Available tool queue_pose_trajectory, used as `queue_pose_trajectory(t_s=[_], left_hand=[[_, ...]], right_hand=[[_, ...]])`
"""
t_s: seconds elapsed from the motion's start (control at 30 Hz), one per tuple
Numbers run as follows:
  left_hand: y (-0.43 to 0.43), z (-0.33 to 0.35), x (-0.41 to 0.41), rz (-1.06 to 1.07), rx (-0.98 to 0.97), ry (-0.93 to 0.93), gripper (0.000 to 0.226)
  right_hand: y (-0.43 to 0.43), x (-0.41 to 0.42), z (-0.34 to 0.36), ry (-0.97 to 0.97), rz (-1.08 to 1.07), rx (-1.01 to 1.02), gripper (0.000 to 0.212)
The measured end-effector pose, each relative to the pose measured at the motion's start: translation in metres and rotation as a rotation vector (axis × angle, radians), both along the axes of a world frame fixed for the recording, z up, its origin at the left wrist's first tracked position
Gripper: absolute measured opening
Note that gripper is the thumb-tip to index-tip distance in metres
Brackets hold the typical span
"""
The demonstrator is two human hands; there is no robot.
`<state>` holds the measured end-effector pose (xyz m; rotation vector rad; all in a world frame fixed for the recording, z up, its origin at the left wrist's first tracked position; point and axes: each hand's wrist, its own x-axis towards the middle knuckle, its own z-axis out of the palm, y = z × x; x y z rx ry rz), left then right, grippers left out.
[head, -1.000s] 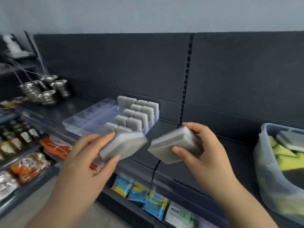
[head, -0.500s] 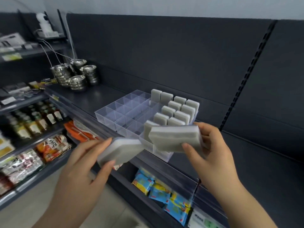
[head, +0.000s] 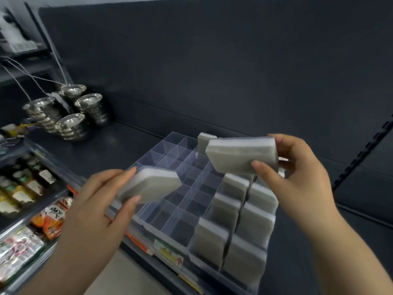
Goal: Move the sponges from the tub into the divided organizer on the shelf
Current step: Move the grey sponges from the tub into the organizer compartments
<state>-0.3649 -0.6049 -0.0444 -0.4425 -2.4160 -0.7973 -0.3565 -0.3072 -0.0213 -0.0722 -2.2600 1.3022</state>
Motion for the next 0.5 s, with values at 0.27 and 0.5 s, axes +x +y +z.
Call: queue_pose_trajectory(t_s=[0.27, 0.5], left_hand=[[-0.015, -0.020, -0.059, 0.004, 0.104, -0.127, 0.046], [-0.024, -0.024, -0.130, -0.191, 0.167, -0.177, 0.042]], right_hand=[[-0.007, -0.084, 0.002, -0.213, -0.004, 0.416, 0.050], [-0.029, -0.130, -0.006, -0.407, -0.058, 0.709, 0.049]])
